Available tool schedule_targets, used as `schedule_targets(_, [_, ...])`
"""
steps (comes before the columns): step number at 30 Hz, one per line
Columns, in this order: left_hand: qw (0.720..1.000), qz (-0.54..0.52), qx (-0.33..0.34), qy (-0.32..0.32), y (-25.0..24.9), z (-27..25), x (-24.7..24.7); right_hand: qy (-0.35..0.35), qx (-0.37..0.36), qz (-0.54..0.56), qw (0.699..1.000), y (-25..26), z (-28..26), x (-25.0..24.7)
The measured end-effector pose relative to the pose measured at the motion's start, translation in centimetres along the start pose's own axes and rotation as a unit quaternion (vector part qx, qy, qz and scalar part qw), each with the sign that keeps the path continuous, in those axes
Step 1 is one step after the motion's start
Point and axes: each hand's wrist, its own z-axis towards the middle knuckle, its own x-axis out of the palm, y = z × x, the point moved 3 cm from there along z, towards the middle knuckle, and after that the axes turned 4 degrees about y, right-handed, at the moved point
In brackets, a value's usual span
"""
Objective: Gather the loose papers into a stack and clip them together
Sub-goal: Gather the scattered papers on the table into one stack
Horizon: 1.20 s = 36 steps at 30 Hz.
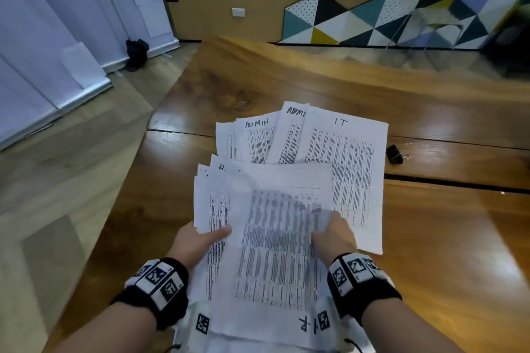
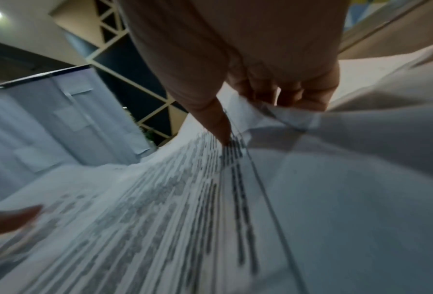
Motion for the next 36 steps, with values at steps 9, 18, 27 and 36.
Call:
schedule_targets(9, [0.997, 0.051, 0.008, 0.065, -1.1, 0.7, -3.1, -0.174, 0.045, 0.061, 0.982, -2.2, 3.9, -7.2])
schedule_targets(18, [0.994, 0.054, -0.007, 0.094, -2.2, 1.6, -3.9, 0.012, 0.109, 0.229, 0.967, 0.5, 8.2, -6.9])
schedule_targets(27, [0.992, 0.087, -0.042, 0.078, -1.2, 3.0, -3.4, 0.051, 0.018, 0.114, 0.992, 5.8, 8.9, -3.0])
schedule_targets(36, [0.997, 0.072, -0.022, 0.008, -0.4, 1.8, -8.8, 0.054, 0.009, 0.189, 0.980, 3.6, 9.5, -4.6])
